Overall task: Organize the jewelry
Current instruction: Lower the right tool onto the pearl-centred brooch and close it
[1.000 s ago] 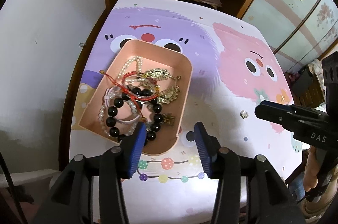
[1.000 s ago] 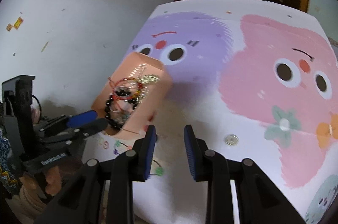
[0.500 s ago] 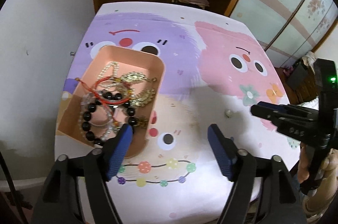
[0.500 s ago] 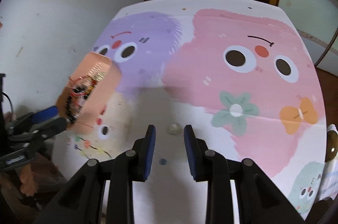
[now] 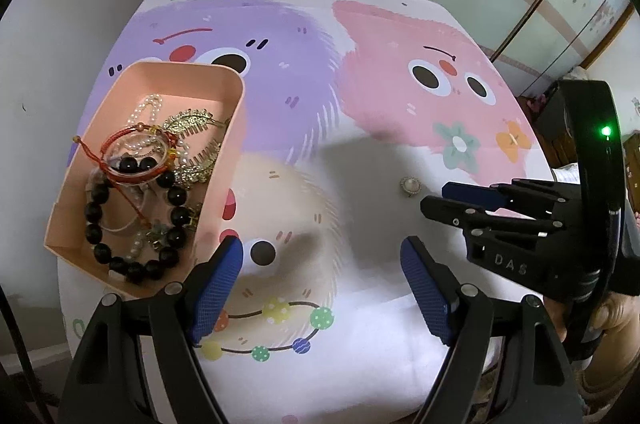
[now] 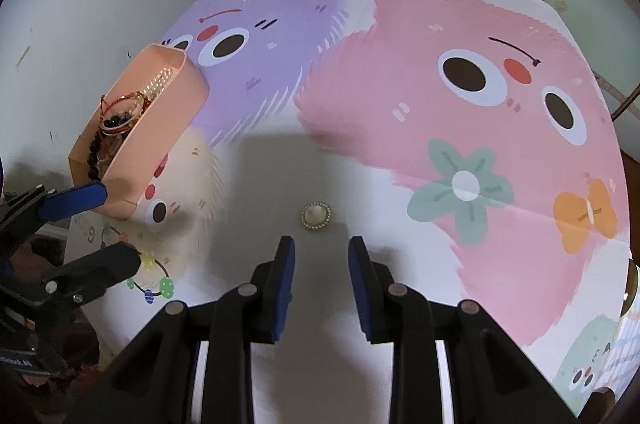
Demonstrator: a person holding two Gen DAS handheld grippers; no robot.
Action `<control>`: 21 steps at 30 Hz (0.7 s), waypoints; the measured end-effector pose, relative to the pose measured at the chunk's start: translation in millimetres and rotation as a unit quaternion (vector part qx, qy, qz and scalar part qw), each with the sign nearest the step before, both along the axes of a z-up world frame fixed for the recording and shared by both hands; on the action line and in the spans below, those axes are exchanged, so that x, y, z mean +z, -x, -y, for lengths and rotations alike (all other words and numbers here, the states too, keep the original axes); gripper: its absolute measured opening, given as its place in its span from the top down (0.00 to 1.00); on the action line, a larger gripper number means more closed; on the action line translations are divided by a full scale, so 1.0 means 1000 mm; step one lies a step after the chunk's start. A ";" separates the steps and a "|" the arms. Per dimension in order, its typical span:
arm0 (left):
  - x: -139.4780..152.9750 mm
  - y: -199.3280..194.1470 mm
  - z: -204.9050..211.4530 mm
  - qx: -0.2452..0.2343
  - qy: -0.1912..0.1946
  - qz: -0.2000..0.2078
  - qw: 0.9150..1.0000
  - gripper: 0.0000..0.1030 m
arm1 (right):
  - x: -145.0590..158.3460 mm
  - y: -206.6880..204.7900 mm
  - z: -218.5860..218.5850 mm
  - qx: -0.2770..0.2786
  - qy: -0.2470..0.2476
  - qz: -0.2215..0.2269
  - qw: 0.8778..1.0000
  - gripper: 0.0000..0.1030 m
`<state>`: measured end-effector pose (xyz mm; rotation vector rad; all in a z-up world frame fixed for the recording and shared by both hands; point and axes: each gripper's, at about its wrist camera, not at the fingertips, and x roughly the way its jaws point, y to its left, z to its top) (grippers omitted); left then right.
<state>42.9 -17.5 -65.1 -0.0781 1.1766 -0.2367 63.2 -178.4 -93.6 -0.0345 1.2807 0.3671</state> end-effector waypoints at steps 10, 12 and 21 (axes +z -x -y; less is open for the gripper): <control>-0.004 -0.007 0.001 0.003 0.004 -0.003 1.000 0.23 | -0.009 -0.006 -0.016 0.025 0.016 0.018 0.999 0.73; -0.004 -0.008 0.000 0.004 0.005 -0.002 1.000 0.23 | -0.009 -0.005 -0.019 0.033 0.028 0.028 0.999 0.73; -0.003 -0.010 -0.005 0.006 0.010 0.001 1.000 0.23 | -0.009 0.002 -0.030 0.057 0.074 0.057 0.994 0.82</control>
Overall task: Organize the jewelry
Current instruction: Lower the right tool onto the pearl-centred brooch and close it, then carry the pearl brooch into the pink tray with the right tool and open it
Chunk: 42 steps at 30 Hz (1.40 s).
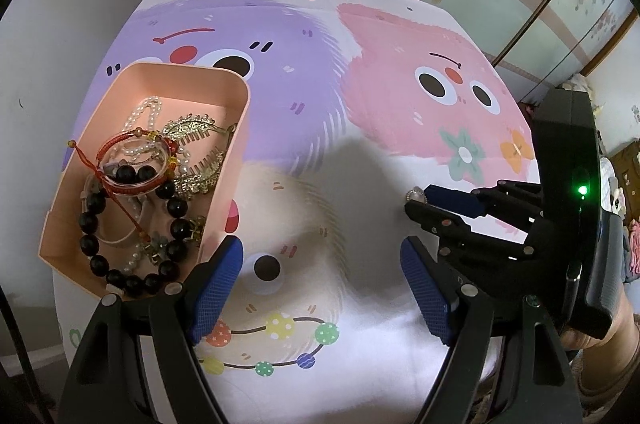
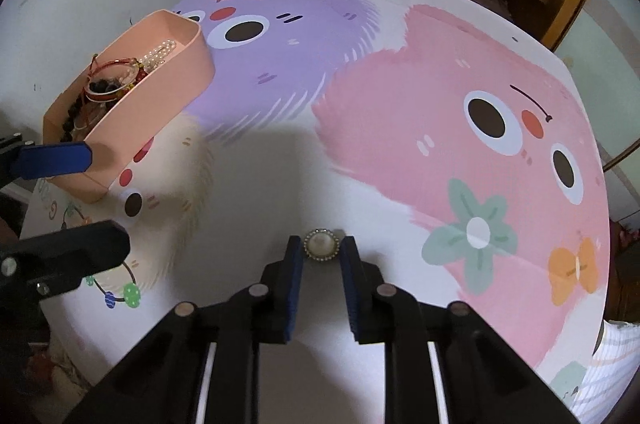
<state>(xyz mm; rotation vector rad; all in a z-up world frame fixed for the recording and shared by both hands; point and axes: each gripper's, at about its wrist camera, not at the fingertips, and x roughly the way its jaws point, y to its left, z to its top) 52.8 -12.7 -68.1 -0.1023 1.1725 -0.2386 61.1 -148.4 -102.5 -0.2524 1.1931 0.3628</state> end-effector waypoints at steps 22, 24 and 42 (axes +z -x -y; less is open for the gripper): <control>0.024 0.019 -0.047 0.044 -0.002 0.022 0.999 0.22 | 0.057 0.024 -0.032 0.031 -0.030 0.025 0.999 0.82; 0.026 0.020 -0.055 0.055 -0.007 0.026 0.998 0.22 | 0.066 0.028 -0.035 0.033 -0.039 0.028 0.998 0.82; 0.062 0.024 -0.165 0.231 -0.001 0.068 0.971 0.01 | 0.117 -0.002 -0.099 0.053 -0.152 0.024 0.987 0.82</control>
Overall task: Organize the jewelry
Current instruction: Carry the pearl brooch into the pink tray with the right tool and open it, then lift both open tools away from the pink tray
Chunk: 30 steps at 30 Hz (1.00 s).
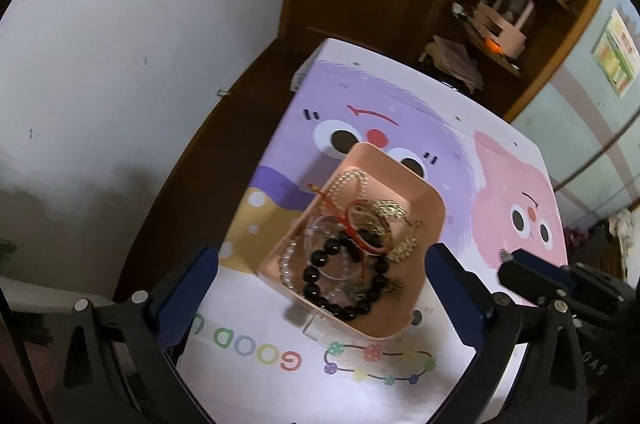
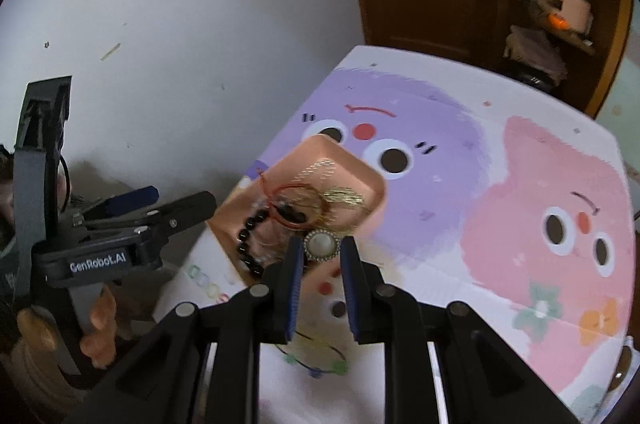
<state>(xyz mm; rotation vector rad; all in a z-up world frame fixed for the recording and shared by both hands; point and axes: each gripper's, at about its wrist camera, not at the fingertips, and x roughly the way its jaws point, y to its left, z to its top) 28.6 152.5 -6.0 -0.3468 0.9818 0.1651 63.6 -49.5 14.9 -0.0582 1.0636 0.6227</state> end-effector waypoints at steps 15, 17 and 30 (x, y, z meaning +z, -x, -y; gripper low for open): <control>-0.015 0.000 -0.001 0.026 -0.020 -0.019 0.999 0.01 | -0.043 -0.011 -0.042 0.019 0.006 -0.032 0.999 0.81; -0.016 0.000 0.000 0.028 -0.023 -0.021 0.999 0.01 | -0.045 -0.009 -0.043 0.018 0.007 -0.028 0.999 0.81; -0.015 0.005 0.021 0.007 -0.023 -0.023 0.999 0.01 | -0.050 0.010 -0.031 0.015 0.016 -0.030 0.999 0.70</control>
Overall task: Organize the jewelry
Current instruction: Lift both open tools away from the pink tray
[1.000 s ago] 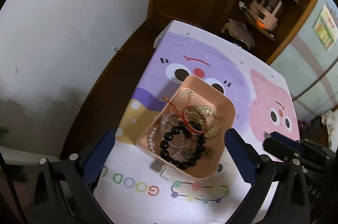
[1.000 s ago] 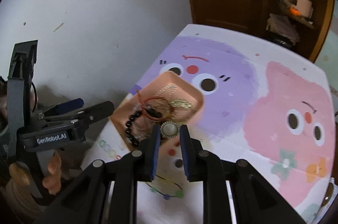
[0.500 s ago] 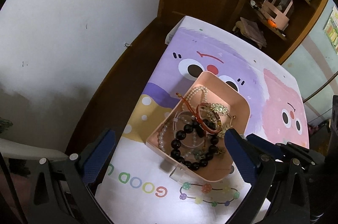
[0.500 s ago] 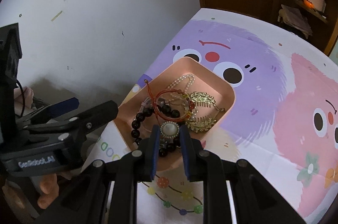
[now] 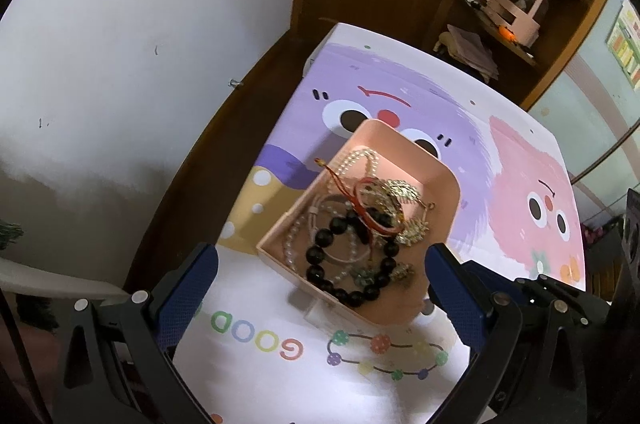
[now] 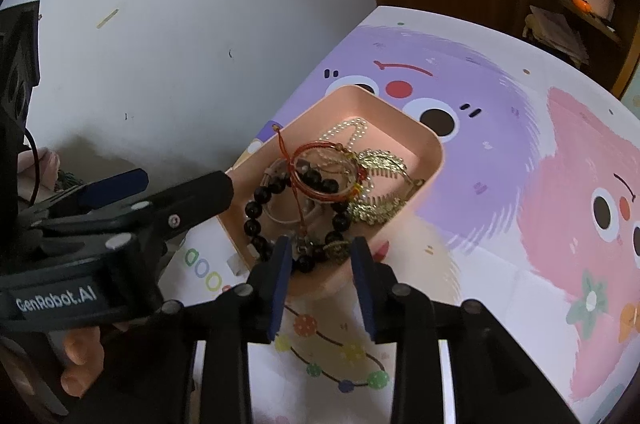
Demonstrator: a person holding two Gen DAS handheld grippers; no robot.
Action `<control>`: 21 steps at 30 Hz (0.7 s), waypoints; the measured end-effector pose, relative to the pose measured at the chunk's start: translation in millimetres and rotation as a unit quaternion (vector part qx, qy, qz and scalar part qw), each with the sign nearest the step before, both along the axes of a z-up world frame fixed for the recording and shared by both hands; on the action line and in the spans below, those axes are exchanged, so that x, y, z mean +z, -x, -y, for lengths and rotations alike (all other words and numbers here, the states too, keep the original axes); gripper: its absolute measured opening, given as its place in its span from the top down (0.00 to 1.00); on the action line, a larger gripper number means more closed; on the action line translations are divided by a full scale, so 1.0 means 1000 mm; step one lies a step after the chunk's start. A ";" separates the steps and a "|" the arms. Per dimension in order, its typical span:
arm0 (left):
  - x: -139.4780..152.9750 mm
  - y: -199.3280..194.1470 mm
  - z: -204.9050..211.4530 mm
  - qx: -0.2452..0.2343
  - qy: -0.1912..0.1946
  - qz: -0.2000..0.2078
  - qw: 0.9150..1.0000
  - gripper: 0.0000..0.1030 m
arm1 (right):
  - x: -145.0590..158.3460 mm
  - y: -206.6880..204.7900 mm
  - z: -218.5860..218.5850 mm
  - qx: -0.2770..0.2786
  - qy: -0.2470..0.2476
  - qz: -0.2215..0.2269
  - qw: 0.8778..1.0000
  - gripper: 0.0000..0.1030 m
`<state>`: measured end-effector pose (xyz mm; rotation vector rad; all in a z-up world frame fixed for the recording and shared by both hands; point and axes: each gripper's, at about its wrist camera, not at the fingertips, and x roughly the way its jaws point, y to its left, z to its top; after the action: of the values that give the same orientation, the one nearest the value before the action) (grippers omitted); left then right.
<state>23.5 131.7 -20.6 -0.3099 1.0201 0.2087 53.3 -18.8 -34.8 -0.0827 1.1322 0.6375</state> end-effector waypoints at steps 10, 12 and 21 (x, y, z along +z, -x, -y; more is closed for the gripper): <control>0.002 0.011 0.041 -0.044 -0.004 0.002 0.999 0.01 | 0.001 0.017 0.071 -0.072 -0.004 -0.012 0.997 0.70; 0.000 0.012 0.052 -0.055 -0.007 0.000 0.998 0.01 | 0.002 0.022 0.091 -0.095 -0.004 -0.013 0.995 0.70; -0.005 0.018 0.122 -0.116 -0.020 0.000 0.993 0.01 | 0.014 0.048 0.159 -0.177 0.000 0.003 0.984 0.70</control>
<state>5.4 9.6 -25.6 -0.1533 1.0422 0.0176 4.8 -177.8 -20.7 0.1159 1.1065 0.3190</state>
